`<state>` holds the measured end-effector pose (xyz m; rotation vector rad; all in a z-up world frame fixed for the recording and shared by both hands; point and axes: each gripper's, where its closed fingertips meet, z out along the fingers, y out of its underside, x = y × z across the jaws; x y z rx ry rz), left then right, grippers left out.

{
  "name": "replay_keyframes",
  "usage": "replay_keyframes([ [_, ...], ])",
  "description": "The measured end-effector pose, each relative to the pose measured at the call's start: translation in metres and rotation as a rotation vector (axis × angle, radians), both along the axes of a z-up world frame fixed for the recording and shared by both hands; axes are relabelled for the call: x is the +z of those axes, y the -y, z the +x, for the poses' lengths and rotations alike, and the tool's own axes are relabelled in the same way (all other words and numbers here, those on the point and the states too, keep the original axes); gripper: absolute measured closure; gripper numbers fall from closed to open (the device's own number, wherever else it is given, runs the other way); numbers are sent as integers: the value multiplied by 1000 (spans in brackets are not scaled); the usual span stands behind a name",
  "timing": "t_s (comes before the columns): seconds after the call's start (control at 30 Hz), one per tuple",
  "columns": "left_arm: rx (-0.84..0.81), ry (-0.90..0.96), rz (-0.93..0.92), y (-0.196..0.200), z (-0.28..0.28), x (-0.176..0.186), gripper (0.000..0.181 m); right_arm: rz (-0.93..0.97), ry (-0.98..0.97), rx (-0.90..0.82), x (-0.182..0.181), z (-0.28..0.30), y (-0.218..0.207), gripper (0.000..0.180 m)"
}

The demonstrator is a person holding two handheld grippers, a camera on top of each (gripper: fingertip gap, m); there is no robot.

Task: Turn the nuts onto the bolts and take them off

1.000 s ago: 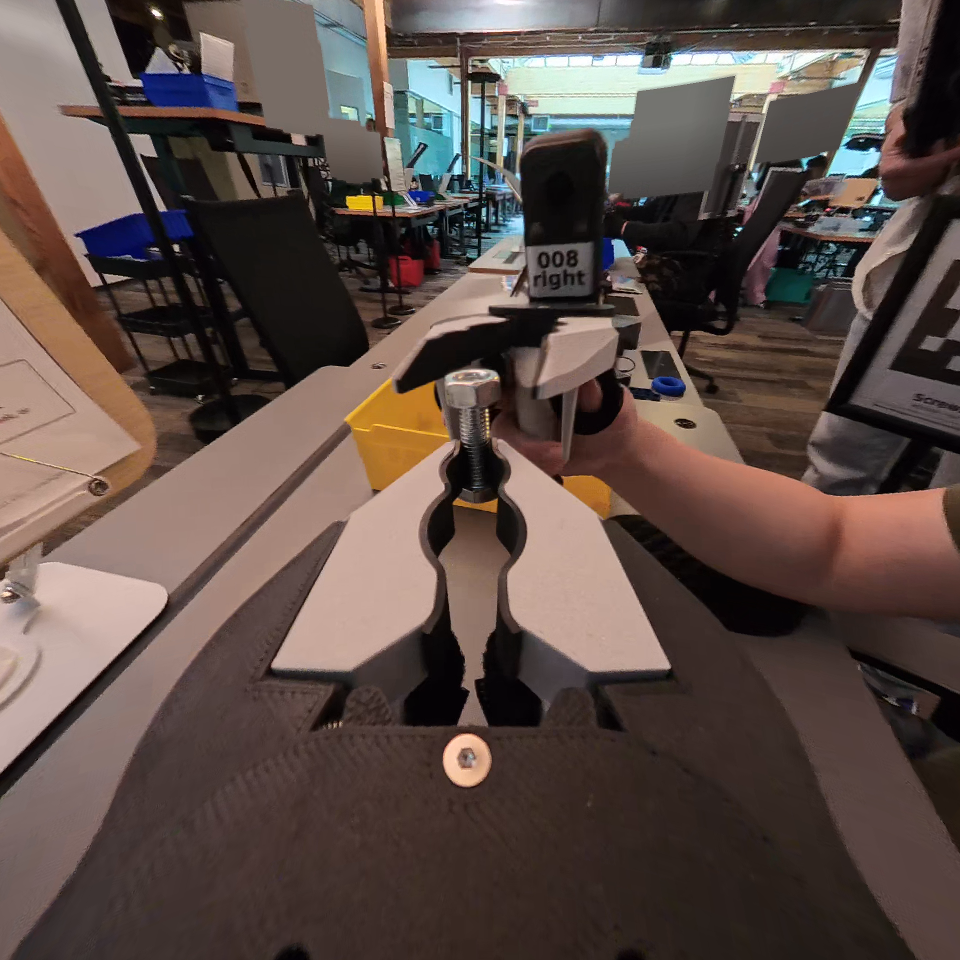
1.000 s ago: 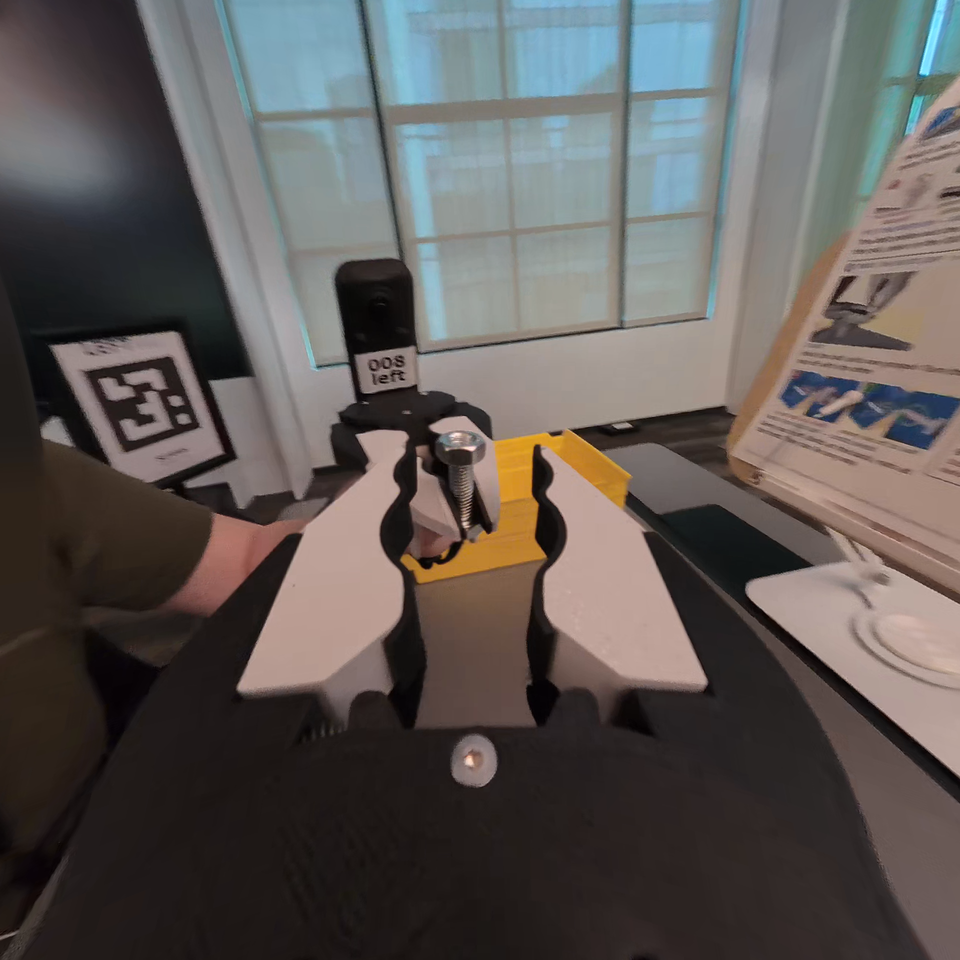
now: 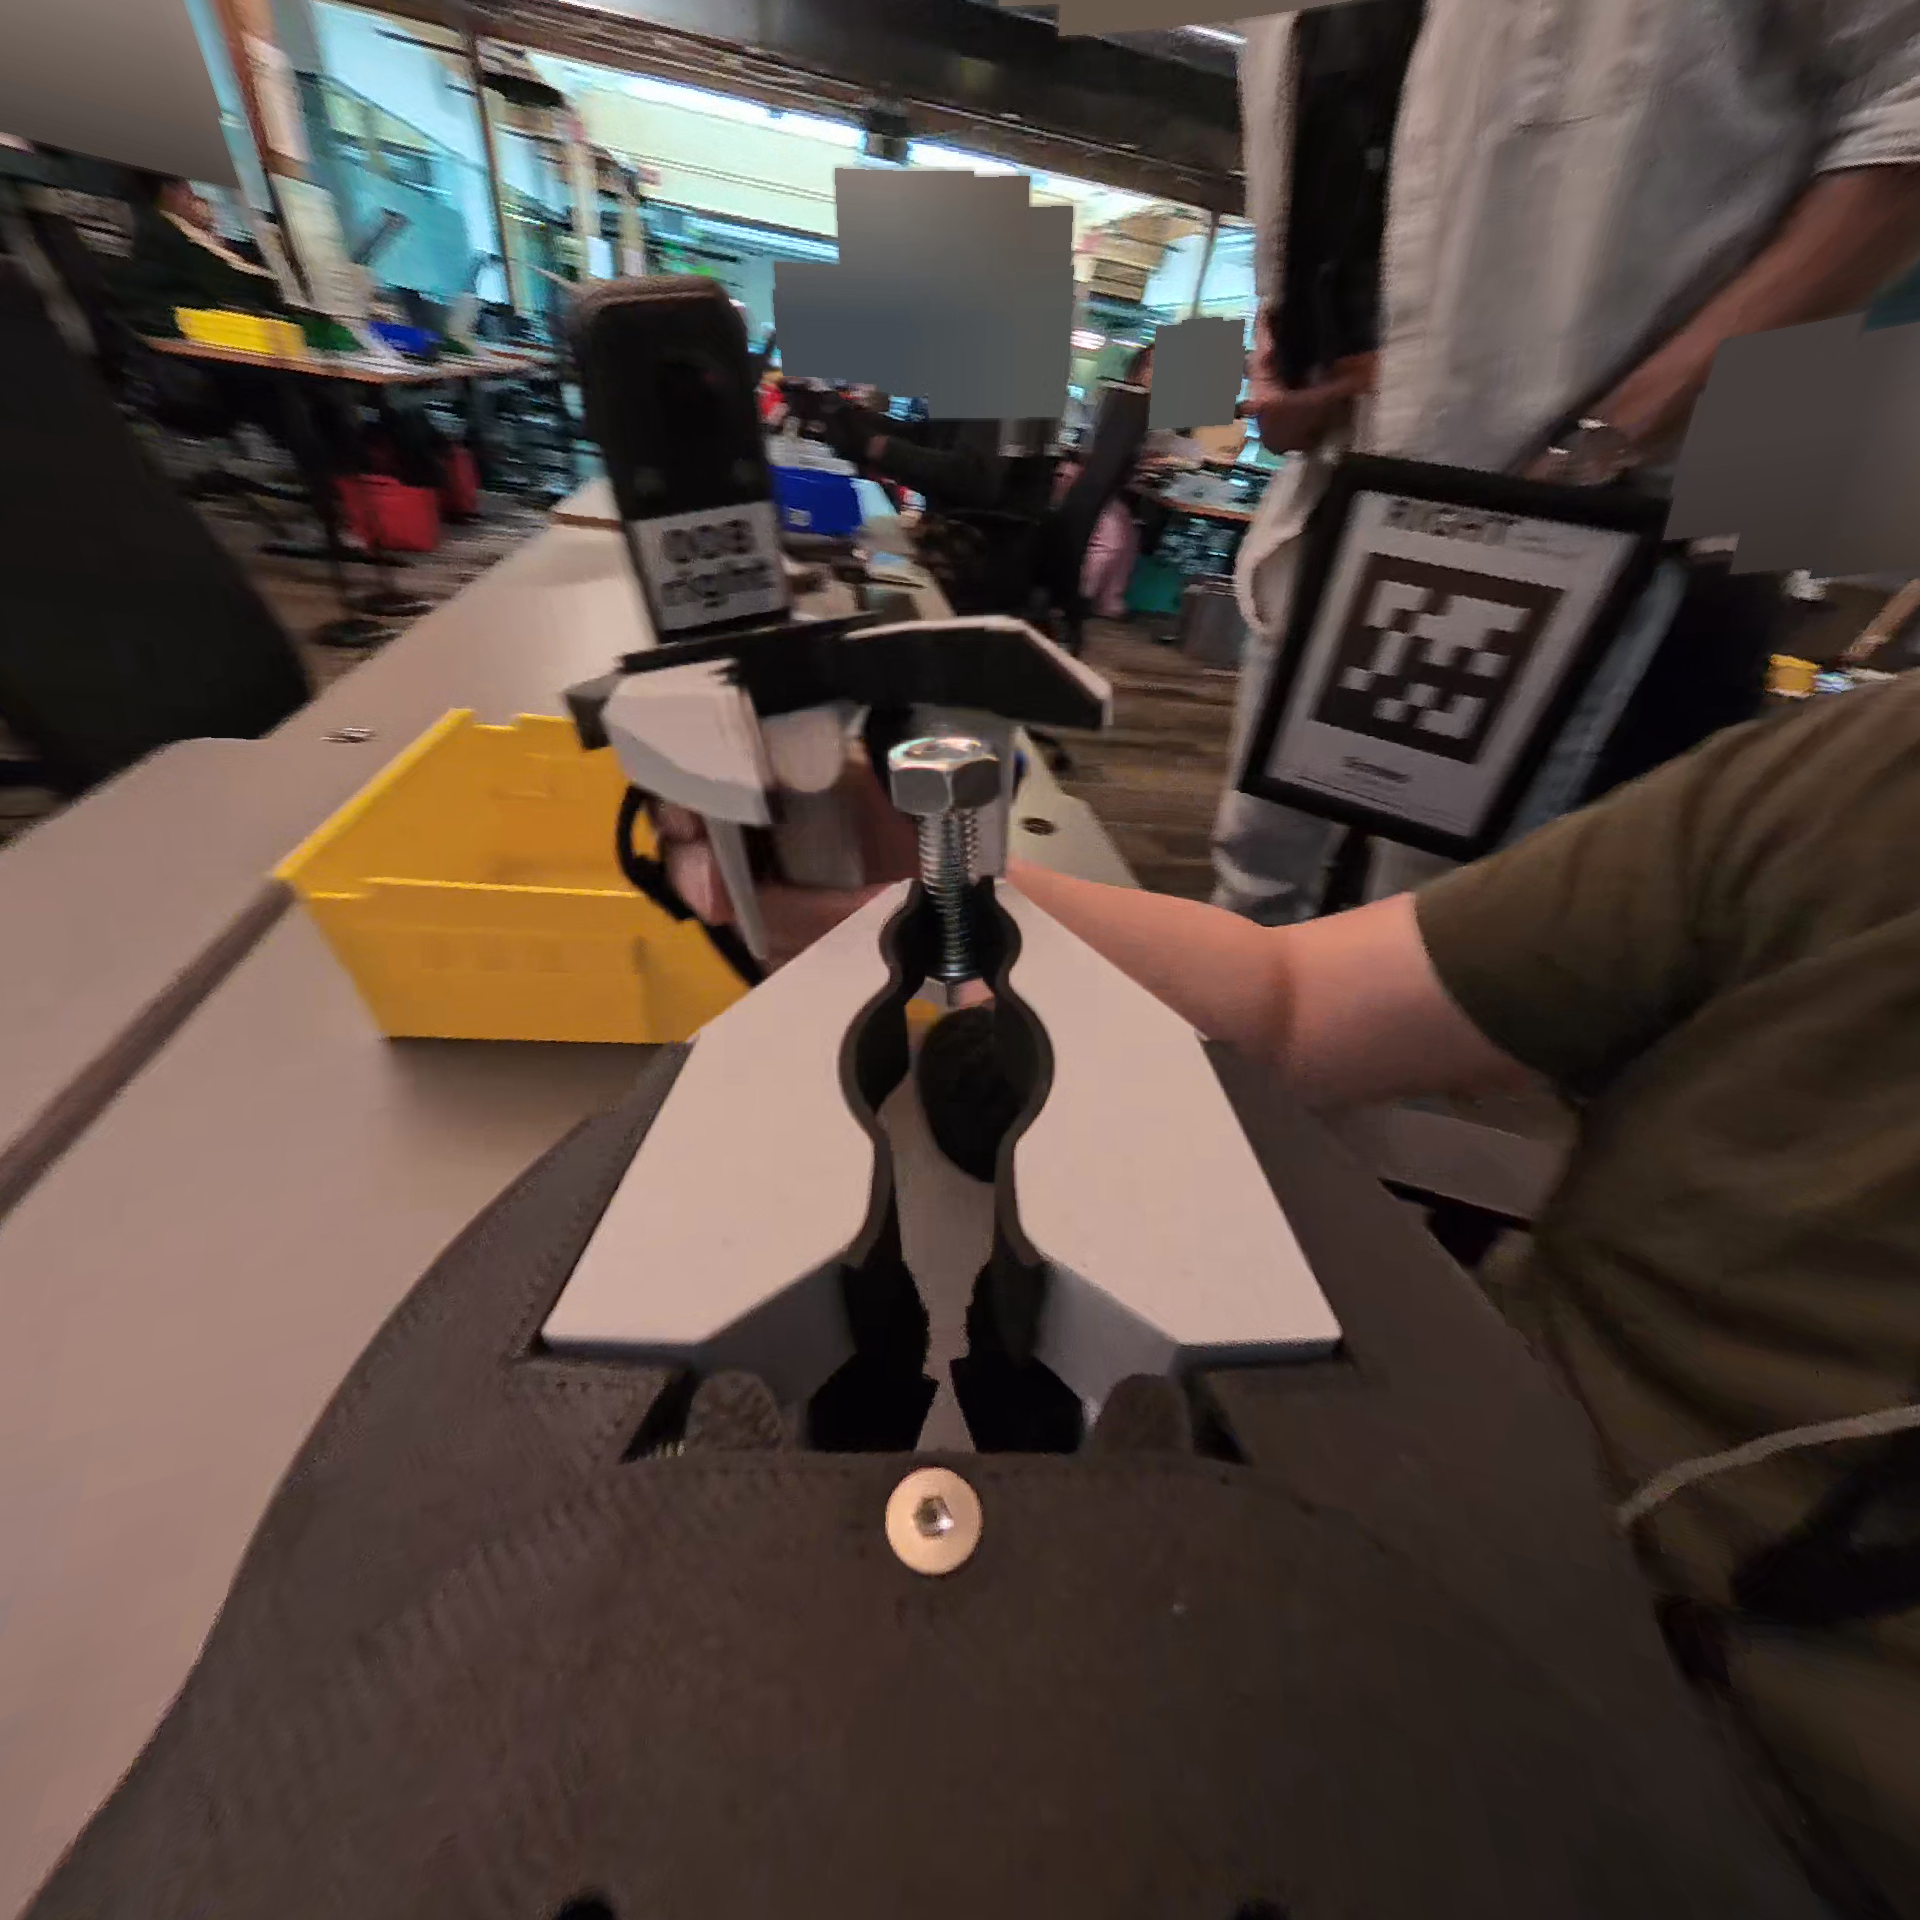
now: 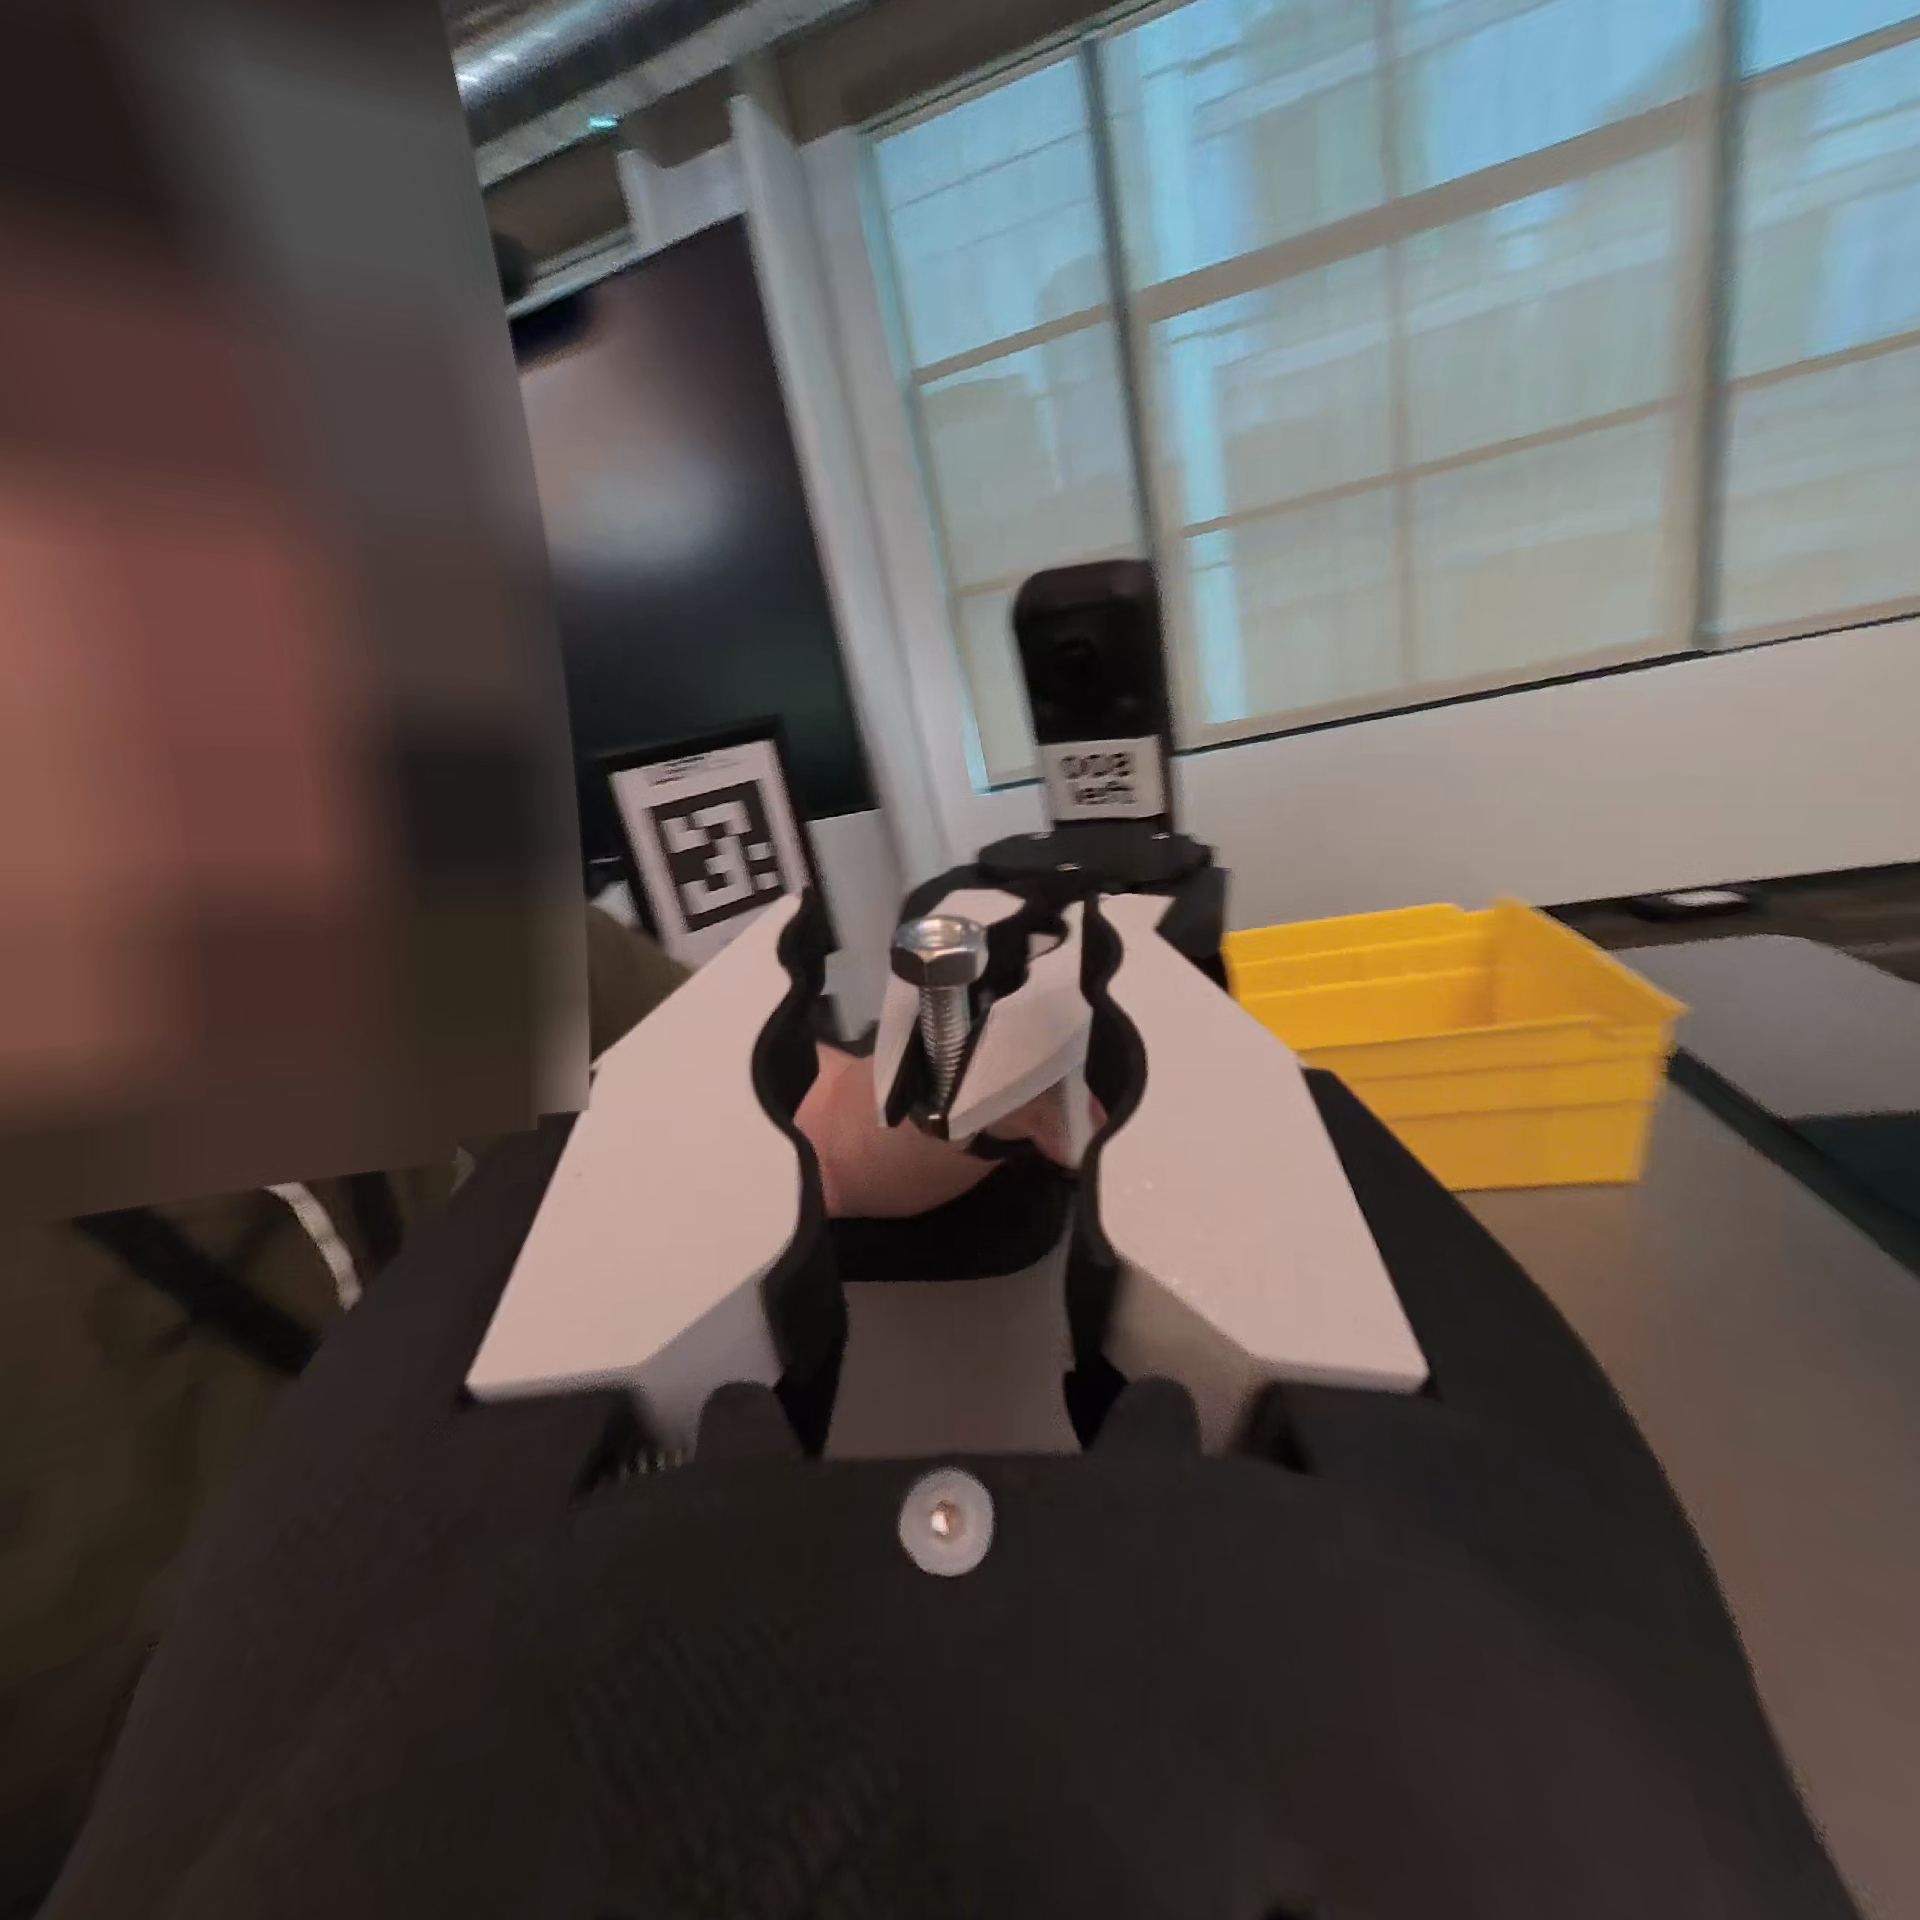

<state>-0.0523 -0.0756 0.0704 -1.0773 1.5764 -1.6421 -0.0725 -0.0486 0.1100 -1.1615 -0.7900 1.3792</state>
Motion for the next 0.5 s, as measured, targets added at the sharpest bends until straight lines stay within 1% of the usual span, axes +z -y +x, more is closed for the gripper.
replay_keyframes([
  [0.03,51,4,7,-7,2,0,173,-3,27,-95,1,4,-10,131],
  [0.1,203,-3,72,-28,6,-2,174,24,108,-329,2,13,-31,129],
  [0.17,341,-4,154,-46,6,-2,174,80,168,-487,7,17,-39,130],
  [0.2,391,7,181,-52,5,0,174,76,206,-558,6,18,-45,131],
  [0.3,494,33,225,-64,2,5,173,62,254,-599,1,7,-49,138],
  [0.37,515,28,253,-65,2,5,173,56,272,-582,-2,-1,-51,156],
  [0.43,519,27,263,-64,1,6,173,47,259,-537,0,-6,-48,161],
  [0.5,498,32,263,-60,1,8,173,53,257,-498,1,-7,-43,162],
])
